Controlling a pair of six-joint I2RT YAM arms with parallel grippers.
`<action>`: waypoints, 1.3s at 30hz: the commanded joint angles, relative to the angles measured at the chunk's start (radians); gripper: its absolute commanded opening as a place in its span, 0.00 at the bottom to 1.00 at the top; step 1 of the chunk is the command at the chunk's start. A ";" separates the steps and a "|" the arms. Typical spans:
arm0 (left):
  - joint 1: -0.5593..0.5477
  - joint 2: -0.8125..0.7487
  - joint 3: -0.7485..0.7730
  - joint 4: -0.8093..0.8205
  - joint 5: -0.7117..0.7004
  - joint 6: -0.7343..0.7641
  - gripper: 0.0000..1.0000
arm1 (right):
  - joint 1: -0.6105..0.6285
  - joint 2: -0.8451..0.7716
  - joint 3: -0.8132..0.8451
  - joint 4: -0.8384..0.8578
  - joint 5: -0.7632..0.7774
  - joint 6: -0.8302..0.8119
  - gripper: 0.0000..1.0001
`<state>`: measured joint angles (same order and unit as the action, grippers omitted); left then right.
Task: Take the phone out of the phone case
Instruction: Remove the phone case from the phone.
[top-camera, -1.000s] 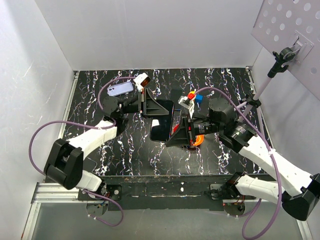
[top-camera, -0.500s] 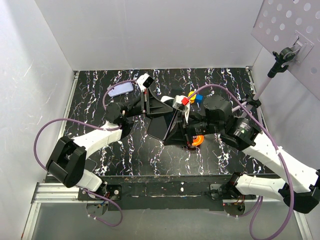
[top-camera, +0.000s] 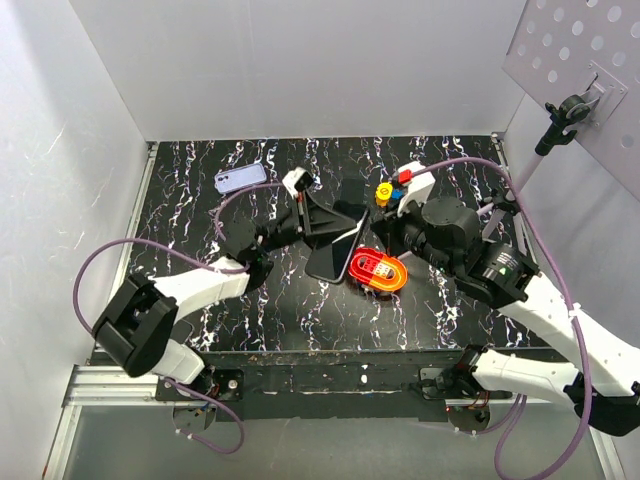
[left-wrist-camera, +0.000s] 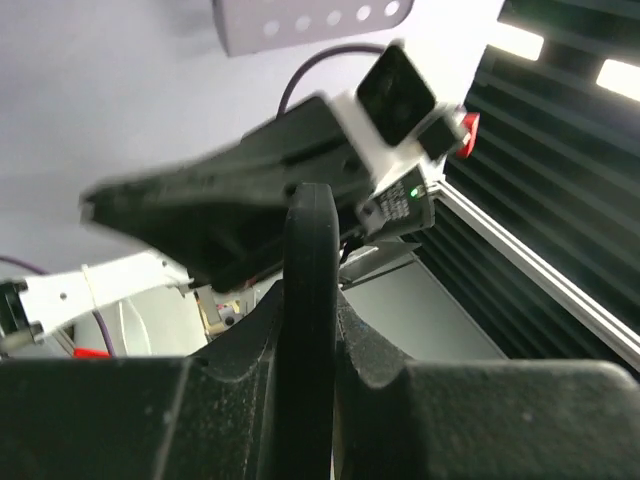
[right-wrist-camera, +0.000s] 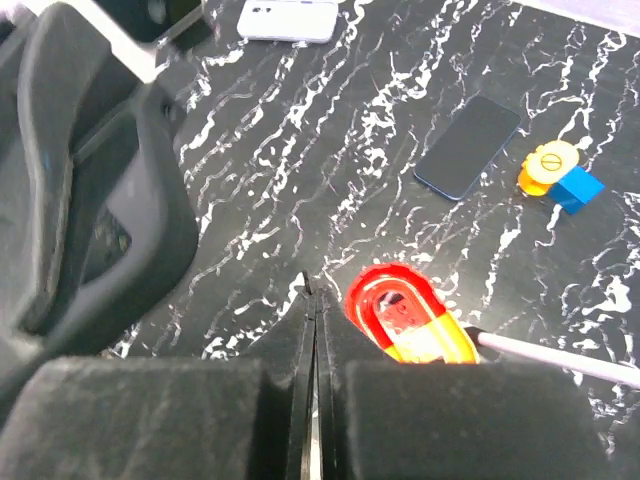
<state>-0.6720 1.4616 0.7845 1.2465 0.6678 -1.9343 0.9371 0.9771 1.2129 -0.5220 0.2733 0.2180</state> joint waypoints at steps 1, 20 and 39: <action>-0.034 -0.150 -0.060 -0.063 -0.160 0.024 0.00 | -0.004 -0.038 -0.022 0.112 0.034 0.125 0.01; -0.046 -0.150 -0.038 -0.049 -0.746 0.155 0.00 | -0.004 -0.127 -0.403 0.887 -0.582 0.511 0.61; -0.095 -0.046 -0.013 0.130 -0.827 0.147 0.00 | 0.003 -0.035 -0.354 0.945 -0.322 0.411 0.49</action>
<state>-0.7506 1.4158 0.7330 1.2396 -0.1112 -1.7813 0.9321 0.9241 0.8024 0.3458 -0.0879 0.6514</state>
